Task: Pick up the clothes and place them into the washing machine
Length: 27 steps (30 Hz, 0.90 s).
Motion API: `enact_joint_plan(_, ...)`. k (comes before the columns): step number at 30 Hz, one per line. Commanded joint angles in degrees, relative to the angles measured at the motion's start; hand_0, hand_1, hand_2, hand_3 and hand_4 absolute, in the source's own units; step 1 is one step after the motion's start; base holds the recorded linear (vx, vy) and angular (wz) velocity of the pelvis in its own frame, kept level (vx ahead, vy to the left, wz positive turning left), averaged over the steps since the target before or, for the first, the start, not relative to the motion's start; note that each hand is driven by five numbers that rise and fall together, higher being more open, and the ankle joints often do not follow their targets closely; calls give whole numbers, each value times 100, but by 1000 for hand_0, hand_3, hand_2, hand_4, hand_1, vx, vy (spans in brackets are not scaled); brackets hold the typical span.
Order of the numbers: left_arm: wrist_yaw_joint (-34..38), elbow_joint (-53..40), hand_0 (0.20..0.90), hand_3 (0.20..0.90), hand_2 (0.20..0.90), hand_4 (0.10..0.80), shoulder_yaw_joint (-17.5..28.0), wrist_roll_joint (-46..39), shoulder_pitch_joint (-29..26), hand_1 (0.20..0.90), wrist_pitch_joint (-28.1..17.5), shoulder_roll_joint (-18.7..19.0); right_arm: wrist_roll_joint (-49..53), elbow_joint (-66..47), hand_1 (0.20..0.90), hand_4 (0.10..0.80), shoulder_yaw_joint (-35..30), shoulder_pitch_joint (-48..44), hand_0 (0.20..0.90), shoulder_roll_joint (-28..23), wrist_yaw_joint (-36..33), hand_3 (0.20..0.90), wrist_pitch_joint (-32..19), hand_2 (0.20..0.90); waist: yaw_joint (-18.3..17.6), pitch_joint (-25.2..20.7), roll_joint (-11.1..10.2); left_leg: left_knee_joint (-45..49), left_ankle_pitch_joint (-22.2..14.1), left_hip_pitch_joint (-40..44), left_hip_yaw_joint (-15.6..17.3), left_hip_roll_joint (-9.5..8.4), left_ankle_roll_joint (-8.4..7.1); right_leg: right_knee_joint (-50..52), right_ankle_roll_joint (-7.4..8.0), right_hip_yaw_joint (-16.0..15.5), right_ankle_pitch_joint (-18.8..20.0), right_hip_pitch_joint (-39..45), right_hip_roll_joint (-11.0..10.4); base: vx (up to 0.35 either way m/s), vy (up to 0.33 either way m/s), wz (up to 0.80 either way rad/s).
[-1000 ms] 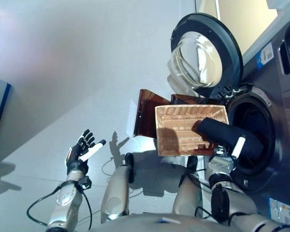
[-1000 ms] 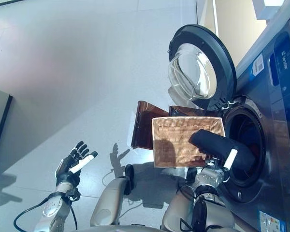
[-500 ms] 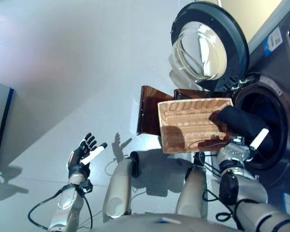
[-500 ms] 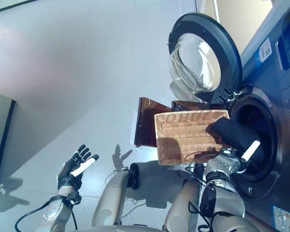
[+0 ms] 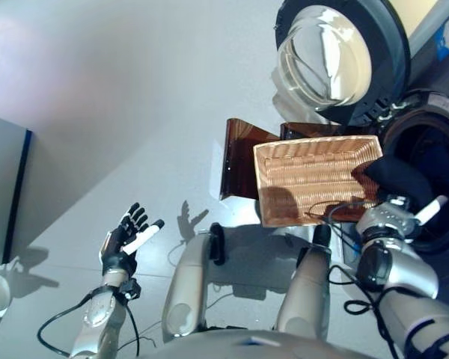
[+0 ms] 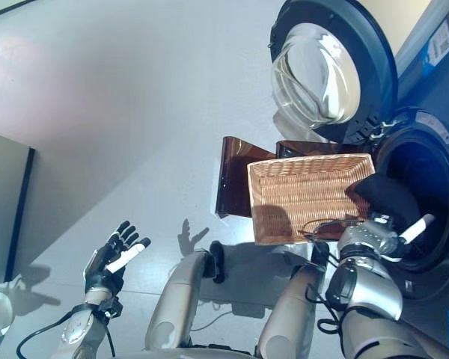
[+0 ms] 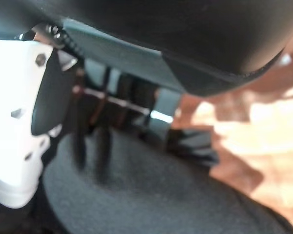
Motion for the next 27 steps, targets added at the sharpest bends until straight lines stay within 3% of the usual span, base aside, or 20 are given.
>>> enact_joint_plan(1,58,-467,900,900,900,800,224,-152,103,900,-469,464,-518,74,200,300,193,-163,200,-1023,99,200,-385,200,16,-363,-13,-562,435,100,-482,315,-615,833,-361,93,-514,-181,-9,3,5,5)
enact_joint_plan(9,116,-510,900,900,900,800,335,-204,181,900,-506,498,-211,171,200,300,-98,-183,200,-1743,3,200,-728,200,-47,-439,-57,-605,467,21,-454,291,-627,890,-366,175,-522,-290,-35,-2,8,5)
enact_joint_plan(18,147,-465,900,900,900,800,529,-275,241,900,-462,462,-261,120,200,300,-461,95,200,-1806,-339,200,-866,200,-132,-512,54,-527,415,-18,-451,304,-633,1035,-396,271,-622,-388,-13,-2,4,2)
enact_joint_plan(27,9,-532,900,900,900,800,385,-390,264,900,-463,494,-237,69,200,300,-329,-128,200,-1682,-265,200,-864,200,-113,-533,269,-509,460,-59,-411,242,-610,1174,-412,381,-692,-464,-39,2,10,-2)
